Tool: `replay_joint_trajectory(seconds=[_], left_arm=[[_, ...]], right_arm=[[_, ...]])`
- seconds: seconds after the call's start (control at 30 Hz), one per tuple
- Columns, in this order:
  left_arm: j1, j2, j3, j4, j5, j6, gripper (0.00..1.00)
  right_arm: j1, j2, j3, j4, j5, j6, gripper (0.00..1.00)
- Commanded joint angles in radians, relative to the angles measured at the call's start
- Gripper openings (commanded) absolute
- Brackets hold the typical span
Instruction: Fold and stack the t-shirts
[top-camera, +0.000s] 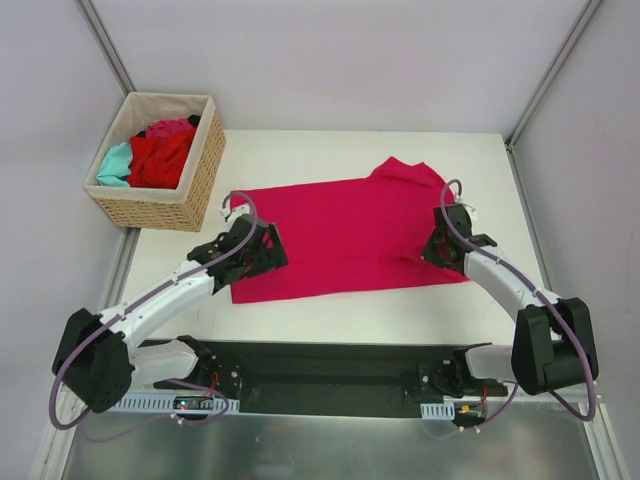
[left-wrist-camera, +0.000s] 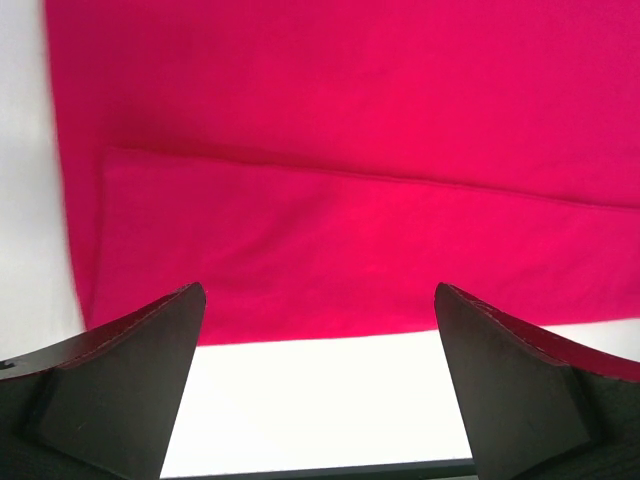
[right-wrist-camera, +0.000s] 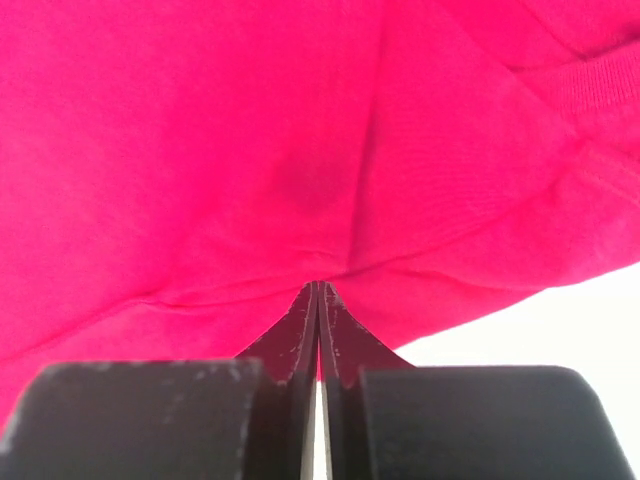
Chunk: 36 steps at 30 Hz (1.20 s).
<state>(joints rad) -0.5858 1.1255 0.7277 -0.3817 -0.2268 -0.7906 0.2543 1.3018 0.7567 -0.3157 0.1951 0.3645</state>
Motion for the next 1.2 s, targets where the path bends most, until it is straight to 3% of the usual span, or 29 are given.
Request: replay_joint_trajectory(seconds=[0.0,0.17,0.2,0.23,0.3,0.37,0.57,0.67,1.17], left_arm=[[-0.048,0.123,0.087,0.220,0.198,0.073,0.99],[-0.169,0.434,0.320,0.384,0.377,0.111,0.99],[-0.175,0.474,0.329,0.565,0.448,0.094,0.99],[-0.180,0.514,0.329,0.664,0.571,0.023,0.98],[-0.180,0.627,0.315,0.871,0.670,-0.069,0.98],[-0.186,0.721,0.315,1.085,0.734,-0.185,0.97],[-0.223,0.859,0.320,1.375,0.788,-0.335,0.96],[-0.230,0.872,0.299,1.437,0.797,-0.389,0.96],[-0.261,0.752,0.093,1.353,0.710,-0.329,0.96]], right_arm=[[0.006,-0.024,-0.016,-0.025,0.027,-0.001,0.01],[0.005,-0.042,-0.008,-0.042,0.036,-0.010,0.01],[0.003,-0.053,-0.008,-0.046,0.041,-0.012,0.01],[-0.001,-0.062,-0.010,-0.055,0.044,-0.013,0.01],[-0.012,-0.084,-0.014,-0.063,0.050,-0.021,0.01],[-0.024,-0.125,-0.026,-0.080,0.058,-0.024,0.01],[-0.062,-0.182,-0.056,-0.103,0.061,-0.047,0.01],[-0.076,-0.180,-0.066,-0.102,0.055,-0.052,0.01],[-0.086,-0.102,-0.086,-0.042,0.047,-0.036,0.01]])
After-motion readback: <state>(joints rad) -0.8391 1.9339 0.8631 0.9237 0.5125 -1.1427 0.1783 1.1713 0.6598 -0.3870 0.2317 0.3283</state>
